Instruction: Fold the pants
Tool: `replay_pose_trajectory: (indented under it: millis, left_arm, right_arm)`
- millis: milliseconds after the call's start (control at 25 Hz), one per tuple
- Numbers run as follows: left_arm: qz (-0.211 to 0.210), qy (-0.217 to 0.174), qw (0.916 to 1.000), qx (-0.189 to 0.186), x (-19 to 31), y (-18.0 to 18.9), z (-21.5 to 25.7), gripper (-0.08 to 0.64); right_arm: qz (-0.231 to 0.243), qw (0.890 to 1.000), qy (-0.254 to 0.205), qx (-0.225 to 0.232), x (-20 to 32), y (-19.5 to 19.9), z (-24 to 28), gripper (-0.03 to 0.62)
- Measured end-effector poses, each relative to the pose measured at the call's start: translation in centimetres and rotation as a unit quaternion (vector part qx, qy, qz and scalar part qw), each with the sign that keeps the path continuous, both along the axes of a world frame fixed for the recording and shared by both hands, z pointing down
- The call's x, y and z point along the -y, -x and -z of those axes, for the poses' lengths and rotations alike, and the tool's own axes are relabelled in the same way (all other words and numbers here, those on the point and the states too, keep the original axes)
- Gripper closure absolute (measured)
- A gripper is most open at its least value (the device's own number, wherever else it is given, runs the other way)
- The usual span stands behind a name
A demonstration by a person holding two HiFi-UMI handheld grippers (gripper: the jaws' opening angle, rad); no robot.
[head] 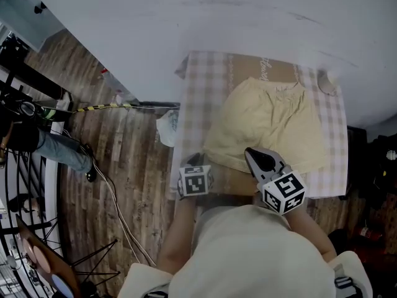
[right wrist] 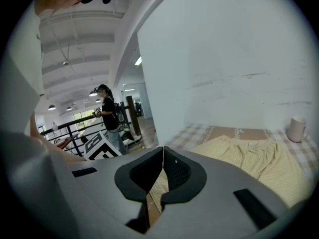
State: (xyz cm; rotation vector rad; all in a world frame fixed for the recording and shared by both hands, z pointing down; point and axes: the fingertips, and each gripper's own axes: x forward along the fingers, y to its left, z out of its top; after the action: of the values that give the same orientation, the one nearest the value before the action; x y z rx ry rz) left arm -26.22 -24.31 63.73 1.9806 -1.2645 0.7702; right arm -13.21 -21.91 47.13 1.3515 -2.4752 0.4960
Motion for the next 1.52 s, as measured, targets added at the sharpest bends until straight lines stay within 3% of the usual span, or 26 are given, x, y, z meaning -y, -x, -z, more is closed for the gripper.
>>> replay_pose_trajectory:
  millis: [560, 960, 1240, 1520]
  left_arm:
    - [0.006, 0.006, 0.9999, -0.008, 0.0, -0.1, 0.0, 0.518]
    - [0.059, -0.024, 0.9978, -0.015, -0.1, -0.6, 2.8, 0.543]
    - [0.084, -0.052, 0.9948, -0.024, -0.1, -4.3, 5.5, 0.545]
    - [0.096, -0.067, 0.9929, -0.022, -0.9, -11.5, 7.2, 0.545]
  right_arm:
    - [-0.008, 1.000, 0.024, -0.004, 0.4, 1.4, -1.2, 0.591]
    - [0.027, 0.999, 0.018, -0.005, 1.0, 0.4, -0.6, 0.591]
    - [0.037, 0.999, 0.001, 0.012, 1.1, -3.8, 0.1, 0.591]
    - [0.034, 0.999, -0.013, 0.019, 0.0, -12.2, 1.1, 0.591]
